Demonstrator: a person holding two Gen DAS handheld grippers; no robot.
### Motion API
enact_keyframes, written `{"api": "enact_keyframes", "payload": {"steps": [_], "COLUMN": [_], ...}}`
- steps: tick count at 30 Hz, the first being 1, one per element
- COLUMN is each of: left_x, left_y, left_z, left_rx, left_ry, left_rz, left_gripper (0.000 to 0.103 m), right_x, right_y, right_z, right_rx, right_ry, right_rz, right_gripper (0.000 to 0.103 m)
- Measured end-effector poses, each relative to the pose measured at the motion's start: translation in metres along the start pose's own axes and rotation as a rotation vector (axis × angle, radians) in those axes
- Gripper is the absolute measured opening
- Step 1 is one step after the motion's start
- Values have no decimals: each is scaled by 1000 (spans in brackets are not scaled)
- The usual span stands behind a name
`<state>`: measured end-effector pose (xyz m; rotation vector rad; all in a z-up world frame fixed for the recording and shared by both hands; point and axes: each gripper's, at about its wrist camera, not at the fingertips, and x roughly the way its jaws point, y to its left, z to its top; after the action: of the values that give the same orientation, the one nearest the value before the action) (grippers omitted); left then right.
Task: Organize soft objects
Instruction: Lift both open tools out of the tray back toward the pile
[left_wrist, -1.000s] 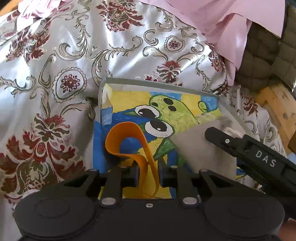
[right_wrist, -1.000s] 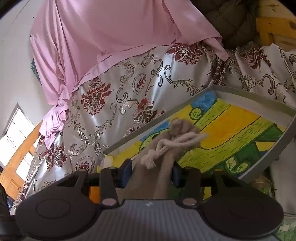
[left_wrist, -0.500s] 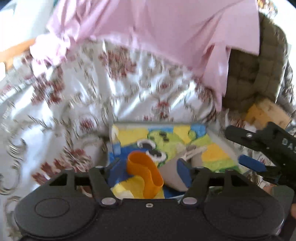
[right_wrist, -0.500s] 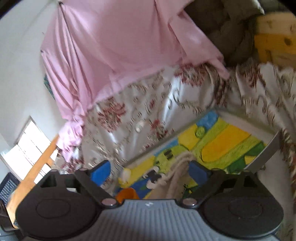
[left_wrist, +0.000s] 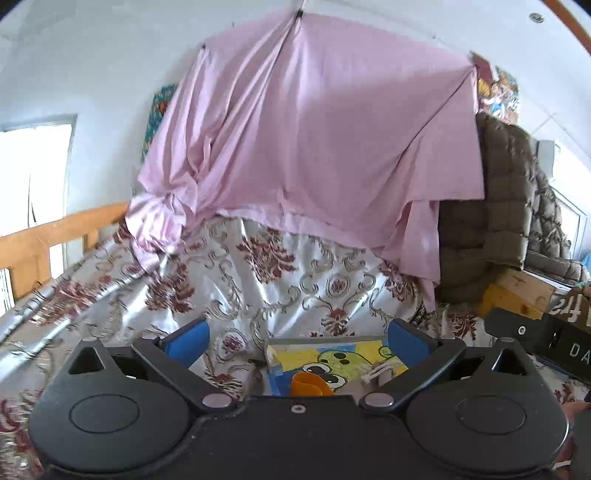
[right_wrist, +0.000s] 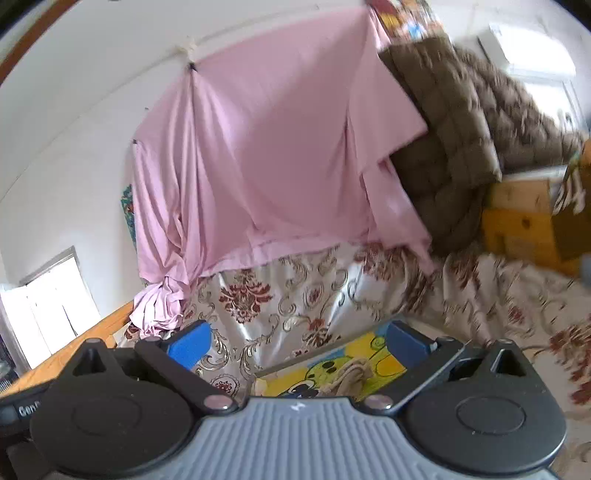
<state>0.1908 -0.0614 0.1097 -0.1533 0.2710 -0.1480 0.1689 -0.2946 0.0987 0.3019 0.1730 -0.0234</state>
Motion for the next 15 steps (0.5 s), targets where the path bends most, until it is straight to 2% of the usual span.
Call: {"api": "enact_keyframes", "payload": {"steps": [4, 8, 15], "left_x": [-40, -75, -112], "left_y": [15, 31, 48], "left_z": [-9, -19, -49], "left_rx": [-1, -19, -17], "left_ry": [-48, -61, -36], "left_rz": [26, 50, 113], "left_gripper": [102, 102, 102], "right_x": [-39, -67, -100], "right_y": [16, 29, 35], "right_z": [-12, -27, -56], "right_rx": [-51, -111, -169], "right_ry": [-53, -81, -48], "right_rz": [-26, -66, -104], "right_gripper": [103, 103, 103]}}
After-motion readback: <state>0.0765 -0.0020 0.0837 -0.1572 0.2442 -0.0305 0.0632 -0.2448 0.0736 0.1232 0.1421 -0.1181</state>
